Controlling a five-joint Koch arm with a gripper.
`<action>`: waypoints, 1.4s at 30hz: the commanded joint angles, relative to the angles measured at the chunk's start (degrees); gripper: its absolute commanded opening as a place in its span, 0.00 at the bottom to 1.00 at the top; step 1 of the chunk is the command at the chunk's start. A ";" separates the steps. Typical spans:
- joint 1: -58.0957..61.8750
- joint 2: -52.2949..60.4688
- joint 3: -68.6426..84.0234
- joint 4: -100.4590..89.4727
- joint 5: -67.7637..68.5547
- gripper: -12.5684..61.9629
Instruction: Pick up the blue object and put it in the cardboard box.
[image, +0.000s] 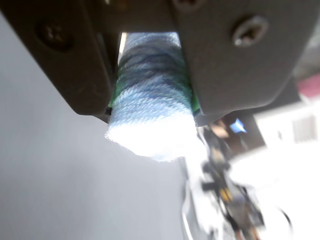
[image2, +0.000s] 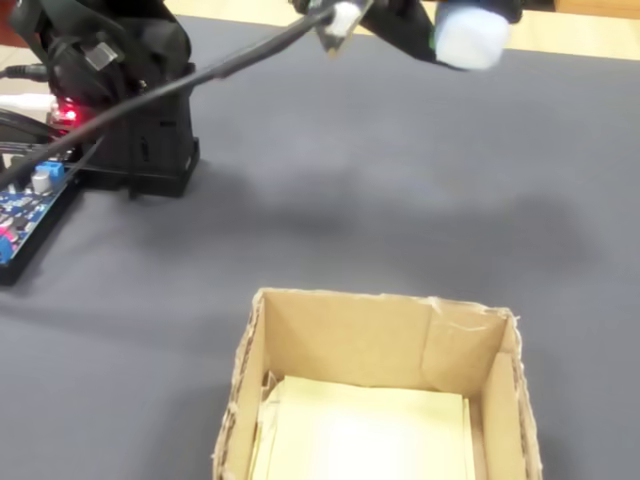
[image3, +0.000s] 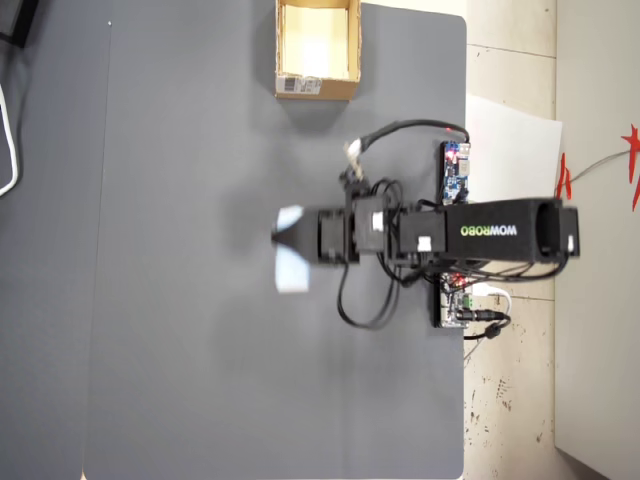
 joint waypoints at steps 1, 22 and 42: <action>4.66 1.58 -1.32 -9.93 -1.05 0.25; 44.03 -7.56 -8.53 -11.34 -7.47 0.25; 55.37 -28.83 -20.48 -4.31 -6.50 0.39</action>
